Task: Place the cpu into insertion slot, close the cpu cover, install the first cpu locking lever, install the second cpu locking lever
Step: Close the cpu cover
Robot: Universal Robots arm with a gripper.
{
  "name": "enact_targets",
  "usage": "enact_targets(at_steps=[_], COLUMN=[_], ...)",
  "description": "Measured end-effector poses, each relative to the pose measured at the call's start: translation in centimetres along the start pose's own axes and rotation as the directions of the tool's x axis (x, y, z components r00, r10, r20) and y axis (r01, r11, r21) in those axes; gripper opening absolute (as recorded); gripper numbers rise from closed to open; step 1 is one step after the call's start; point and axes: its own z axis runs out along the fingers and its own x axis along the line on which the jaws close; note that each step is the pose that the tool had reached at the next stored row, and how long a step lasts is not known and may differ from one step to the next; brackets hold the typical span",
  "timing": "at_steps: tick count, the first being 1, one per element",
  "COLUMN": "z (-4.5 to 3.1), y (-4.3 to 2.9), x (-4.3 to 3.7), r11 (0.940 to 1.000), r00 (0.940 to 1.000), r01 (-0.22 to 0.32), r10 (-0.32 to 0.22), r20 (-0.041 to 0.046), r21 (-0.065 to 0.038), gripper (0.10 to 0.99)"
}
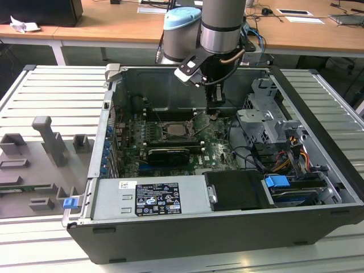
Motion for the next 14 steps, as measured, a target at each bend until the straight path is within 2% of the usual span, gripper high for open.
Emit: enact_targets(at_steps=[7,14], z=[0.71,0.93], y=[1.44,1.77], x=[0.00,-0.01], r11=[1.0000,1.0000], r00=[1.0000,1.0000], r01=[0.000,0.000], r10=[0.000,0.000], r20=[0.0000,0.0002], r21=[0.005,0.005], gripper=[0.106,0.106])
